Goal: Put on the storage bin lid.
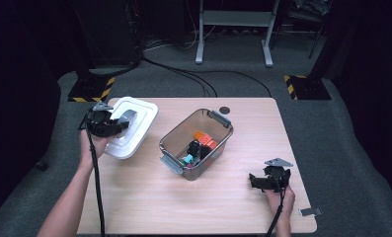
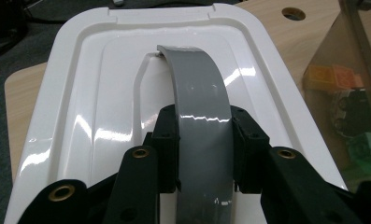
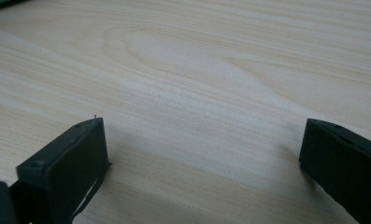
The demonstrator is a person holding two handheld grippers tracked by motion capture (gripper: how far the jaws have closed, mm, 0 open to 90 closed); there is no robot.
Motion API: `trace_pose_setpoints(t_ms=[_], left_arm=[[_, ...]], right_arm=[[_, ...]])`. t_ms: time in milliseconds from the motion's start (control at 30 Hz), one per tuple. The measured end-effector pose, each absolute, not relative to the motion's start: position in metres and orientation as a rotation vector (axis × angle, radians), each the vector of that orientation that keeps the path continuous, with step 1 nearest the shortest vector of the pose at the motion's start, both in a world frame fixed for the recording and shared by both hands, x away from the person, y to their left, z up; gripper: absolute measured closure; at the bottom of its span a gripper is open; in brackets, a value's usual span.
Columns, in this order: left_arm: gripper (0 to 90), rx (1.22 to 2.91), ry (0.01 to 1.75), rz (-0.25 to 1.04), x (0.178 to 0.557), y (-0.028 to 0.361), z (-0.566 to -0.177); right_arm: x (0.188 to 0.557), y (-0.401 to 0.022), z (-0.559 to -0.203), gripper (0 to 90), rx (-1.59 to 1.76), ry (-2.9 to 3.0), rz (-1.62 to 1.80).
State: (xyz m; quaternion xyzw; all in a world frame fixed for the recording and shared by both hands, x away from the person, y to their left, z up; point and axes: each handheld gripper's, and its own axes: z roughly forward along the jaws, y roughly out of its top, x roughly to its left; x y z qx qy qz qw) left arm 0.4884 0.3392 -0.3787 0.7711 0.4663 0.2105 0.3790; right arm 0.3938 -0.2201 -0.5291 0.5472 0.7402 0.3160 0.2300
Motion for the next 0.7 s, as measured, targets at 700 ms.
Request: trace_pose_setpoints(t_ms=[700], left_arm=[[67.5, 2.009, 1.08, 0.502, 0.491, 0.297, -0.346]], right_arm=[[0.394, -0.22, -0.529, 0.2, 1.505, 2.036, 0.869]])
